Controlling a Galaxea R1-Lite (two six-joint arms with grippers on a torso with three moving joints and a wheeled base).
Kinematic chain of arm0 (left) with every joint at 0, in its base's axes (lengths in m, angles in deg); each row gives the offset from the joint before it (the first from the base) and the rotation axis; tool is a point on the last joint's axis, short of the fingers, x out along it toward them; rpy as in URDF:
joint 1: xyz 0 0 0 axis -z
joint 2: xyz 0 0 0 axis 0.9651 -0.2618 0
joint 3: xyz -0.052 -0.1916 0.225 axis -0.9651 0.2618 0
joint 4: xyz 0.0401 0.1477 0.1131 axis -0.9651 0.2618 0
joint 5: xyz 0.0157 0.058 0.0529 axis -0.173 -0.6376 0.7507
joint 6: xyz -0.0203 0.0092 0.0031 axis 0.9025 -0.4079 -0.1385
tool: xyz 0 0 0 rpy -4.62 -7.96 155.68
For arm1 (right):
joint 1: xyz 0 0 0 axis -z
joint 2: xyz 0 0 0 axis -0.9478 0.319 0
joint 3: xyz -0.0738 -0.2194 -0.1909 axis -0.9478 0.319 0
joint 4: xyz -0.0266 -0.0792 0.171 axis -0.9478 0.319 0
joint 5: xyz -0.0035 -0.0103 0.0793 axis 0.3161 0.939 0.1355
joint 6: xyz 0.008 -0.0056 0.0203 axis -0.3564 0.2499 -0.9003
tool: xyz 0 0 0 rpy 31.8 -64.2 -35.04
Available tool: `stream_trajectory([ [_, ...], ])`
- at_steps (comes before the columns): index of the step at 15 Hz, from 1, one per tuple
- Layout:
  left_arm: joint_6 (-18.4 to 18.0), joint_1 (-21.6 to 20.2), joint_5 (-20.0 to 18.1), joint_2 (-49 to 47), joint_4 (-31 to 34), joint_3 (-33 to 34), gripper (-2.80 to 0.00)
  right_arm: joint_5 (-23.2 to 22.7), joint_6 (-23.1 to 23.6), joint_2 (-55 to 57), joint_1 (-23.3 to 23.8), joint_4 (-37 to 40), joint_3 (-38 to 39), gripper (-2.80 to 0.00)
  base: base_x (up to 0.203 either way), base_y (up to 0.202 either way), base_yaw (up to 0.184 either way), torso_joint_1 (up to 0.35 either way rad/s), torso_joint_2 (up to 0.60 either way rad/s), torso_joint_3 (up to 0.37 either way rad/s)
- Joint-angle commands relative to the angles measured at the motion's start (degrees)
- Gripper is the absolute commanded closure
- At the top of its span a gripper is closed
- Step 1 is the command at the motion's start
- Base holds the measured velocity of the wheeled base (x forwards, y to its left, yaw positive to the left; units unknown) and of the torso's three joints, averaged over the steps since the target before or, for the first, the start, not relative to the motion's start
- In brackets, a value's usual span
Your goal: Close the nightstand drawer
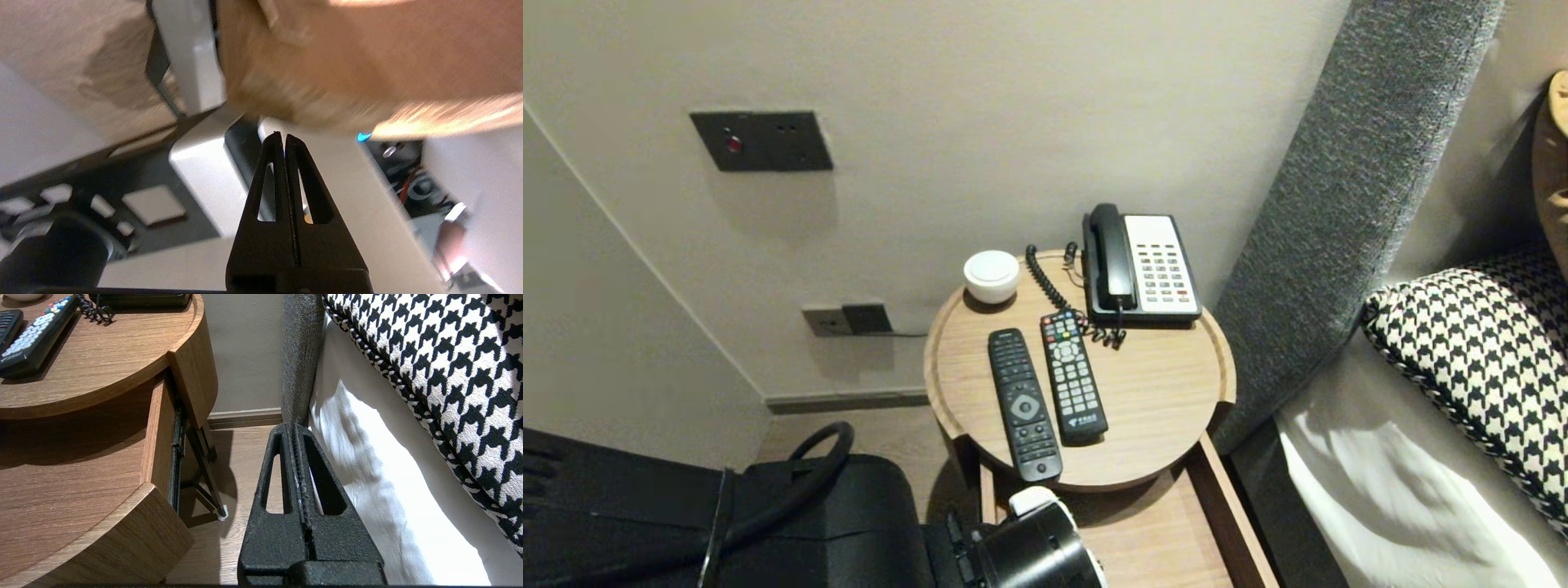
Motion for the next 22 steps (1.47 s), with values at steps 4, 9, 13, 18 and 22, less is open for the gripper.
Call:
stream_trajectory([
  [4,0.2,-3.0,1.0,-1.0,-3.5,0.0,0.00,0.0,0.0,0.1,0.0,0.0,2.3,0.00,0.000,0.000,0.000,0.000,0.00,0.000],
  [9,-0.7,-7.4,1.1,-1.1,-5.9,-0.9,0.00,0.0,0.0,0.1,0.0,0.0,2.3,0.00,0.000,0.000,0.000,0.000,0.00,0.000],
  [13,-0.4,-10.0,5.9,-1.9,-10.1,-2.9,0.00,0.0,0.0,0.1,0.0,0.0,2.3,0.00,0.000,0.000,0.000,0.000,0.00,0.000],
  [18,0.1,-12.9,6.3,-2.0,-14.5,-5.2,0.00,0.0,0.0,0.1,0.0,0.0,2.3,0.00,0.000,0.000,0.000,0.000,0.00,0.000],
  [22,-0.4,-15.0,8.4,-1.4,-18.9,-4.8,0.00,0.0,0.0,0.1,0.0,0.0,2.3,0.00,0.000,0.000,0.000,0.000,0.00,0.000],
])
